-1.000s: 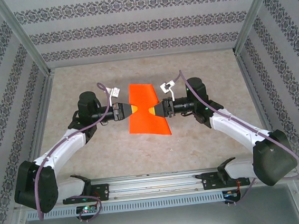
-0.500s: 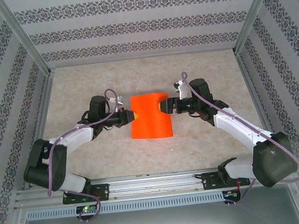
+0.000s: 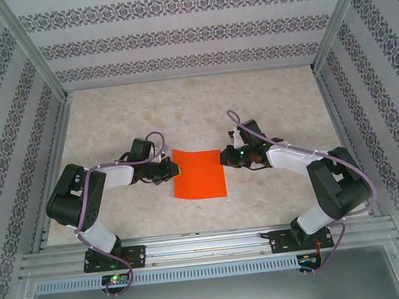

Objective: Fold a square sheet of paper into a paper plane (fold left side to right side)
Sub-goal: Place a square sheet of paper at the center of the table, then first fold in half a square sheet of paper at the center of the table.

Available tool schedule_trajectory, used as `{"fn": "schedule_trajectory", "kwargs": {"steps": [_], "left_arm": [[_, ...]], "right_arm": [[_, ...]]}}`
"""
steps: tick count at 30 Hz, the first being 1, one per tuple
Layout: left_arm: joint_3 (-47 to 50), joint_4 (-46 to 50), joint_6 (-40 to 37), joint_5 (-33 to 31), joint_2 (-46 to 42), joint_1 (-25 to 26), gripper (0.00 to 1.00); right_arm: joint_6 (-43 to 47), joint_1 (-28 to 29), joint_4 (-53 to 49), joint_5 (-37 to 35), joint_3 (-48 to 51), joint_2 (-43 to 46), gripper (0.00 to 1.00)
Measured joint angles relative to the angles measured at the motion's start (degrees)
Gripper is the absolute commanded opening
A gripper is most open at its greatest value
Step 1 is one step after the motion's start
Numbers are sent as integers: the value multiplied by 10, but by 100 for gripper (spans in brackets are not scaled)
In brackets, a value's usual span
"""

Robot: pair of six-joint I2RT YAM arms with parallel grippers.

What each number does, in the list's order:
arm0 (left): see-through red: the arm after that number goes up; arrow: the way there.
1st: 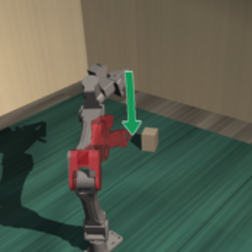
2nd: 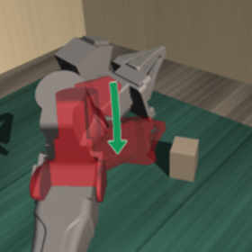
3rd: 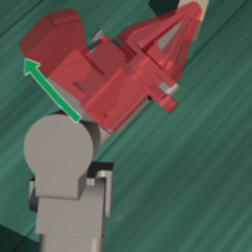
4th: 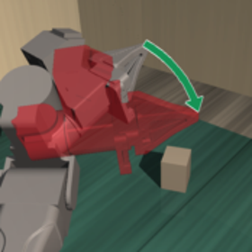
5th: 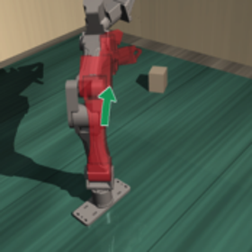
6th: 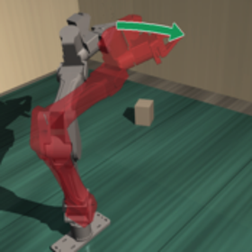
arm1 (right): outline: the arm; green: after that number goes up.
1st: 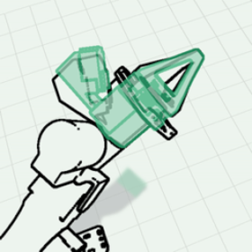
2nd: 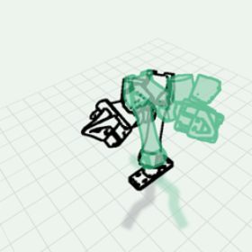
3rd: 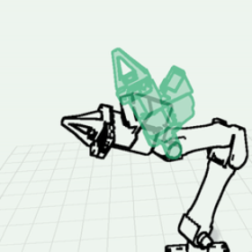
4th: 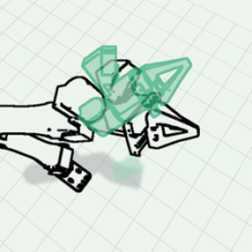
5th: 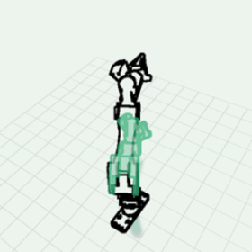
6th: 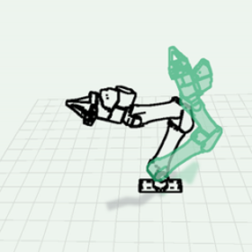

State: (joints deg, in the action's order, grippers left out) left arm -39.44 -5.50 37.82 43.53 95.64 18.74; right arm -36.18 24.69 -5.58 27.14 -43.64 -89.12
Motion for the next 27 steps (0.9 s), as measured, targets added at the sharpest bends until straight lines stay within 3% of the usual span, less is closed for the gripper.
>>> {"fn": "schedule_trajectory", "kwargs": {"steps": [10, 20, 27], "left_arm": [[-1, 23, -2, -7, 0, 1, 6], [-7, 23, 13, 0, -12, 16, 40], [-31, 24, 32, 9, -48, 31, 55]], "right_arm": [[-14, 10, -11, -18, -2, -66, 0], [-9, 11, -21, -23, -13, -75, 0], [1, 15, -26, -29, -22, -80, 0]]}}
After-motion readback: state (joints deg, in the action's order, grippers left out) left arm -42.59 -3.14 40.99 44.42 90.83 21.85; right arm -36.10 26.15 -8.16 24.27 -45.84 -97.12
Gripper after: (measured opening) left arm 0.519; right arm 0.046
